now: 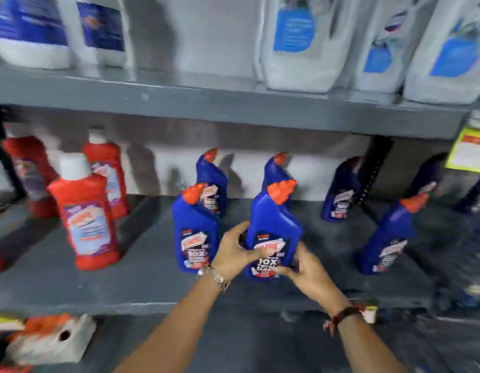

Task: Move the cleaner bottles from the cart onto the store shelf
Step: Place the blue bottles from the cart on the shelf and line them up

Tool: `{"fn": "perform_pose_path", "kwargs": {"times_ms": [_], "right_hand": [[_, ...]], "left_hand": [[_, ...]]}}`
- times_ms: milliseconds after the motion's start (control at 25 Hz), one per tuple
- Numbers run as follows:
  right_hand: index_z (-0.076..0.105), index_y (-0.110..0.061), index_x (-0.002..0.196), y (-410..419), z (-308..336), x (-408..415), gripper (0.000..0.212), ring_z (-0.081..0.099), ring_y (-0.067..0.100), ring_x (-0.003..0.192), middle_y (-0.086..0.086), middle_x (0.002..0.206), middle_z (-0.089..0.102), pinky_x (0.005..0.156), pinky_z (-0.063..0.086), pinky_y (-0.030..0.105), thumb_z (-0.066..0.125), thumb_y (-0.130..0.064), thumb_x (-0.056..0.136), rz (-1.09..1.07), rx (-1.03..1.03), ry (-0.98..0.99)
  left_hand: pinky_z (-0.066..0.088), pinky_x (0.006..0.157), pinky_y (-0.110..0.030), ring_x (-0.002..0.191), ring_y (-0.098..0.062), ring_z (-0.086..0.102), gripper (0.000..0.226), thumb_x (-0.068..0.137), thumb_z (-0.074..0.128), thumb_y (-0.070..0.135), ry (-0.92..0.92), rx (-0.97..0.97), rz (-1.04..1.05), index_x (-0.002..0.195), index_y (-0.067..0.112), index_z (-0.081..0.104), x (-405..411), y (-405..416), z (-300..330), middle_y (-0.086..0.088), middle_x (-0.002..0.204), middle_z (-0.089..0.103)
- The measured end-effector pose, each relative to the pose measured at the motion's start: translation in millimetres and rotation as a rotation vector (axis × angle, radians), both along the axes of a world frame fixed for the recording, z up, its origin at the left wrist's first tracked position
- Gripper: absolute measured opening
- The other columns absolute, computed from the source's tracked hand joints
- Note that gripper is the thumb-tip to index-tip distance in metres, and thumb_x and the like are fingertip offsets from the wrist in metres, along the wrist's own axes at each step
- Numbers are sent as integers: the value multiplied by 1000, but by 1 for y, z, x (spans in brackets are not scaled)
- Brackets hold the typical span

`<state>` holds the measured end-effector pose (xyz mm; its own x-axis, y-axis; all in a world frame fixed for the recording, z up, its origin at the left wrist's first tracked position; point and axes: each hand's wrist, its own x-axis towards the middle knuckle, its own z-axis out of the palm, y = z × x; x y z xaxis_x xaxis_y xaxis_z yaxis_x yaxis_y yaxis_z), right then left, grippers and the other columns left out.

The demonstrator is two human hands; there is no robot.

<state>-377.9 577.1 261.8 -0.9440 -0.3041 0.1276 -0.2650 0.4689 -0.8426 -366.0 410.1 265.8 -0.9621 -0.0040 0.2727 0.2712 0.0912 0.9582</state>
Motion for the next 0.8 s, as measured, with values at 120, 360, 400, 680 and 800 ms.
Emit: {"fn": "perform_pose_path", "kwargs": {"times_ms": [120, 360, 400, 680, 800], "right_hand": [[43, -9, 121, 18, -23, -30, 59, 56, 27, 112, 8, 113, 58, 97, 45, 37, 69, 6, 71, -64, -33, -61], [33, -8, 129, 36, -64, -60, 66, 49, 20, 117, 8, 123, 52, 99, 40, 33, 69, -2, 74, -68, 7, -172], [35, -7, 128, 36, -69, -59, 66, 48, 20, 116, 8, 122, 53, 98, 39, 32, 72, -6, 73, -60, 74, -165], [45, -7, 119, 54, -68, -63, 50, 41, 31, 124, 13, 126, 57, 115, 19, 47, 70, -15, 76, -120, 211, -118], [44, -5, 117, 62, -70, -57, 52, 40, 29, 123, 15, 124, 55, 112, 23, 39, 72, -15, 74, -131, 213, -98]], "left_hand": [[51, 61, -7, 63, 11, 61, 41, 56, 78, 1, -51, 39, 7, 86, 22, 59, -36, 30, -29, 28, 64, 71], [51, 83, -27, 99, -22, 62, 71, 45, 74, 40, -229, -226, 118, 110, 22, 51, -60, 39, -72, -5, 102, 67], [46, 89, -31, 108, -26, 58, 75, 52, 76, 35, -265, -360, 116, 118, 18, 46, -59, 37, -77, -10, 113, 65], [32, 102, -38, 114, -29, 51, 53, 67, 72, 27, -183, -648, 254, 113, 12, 51, -52, 62, -94, -12, 118, 62], [12, 115, -45, 126, -22, 42, 60, 66, 72, 35, -182, -696, 294, 118, 16, 48, -48, 65, -100, -5, 125, 59]]}}
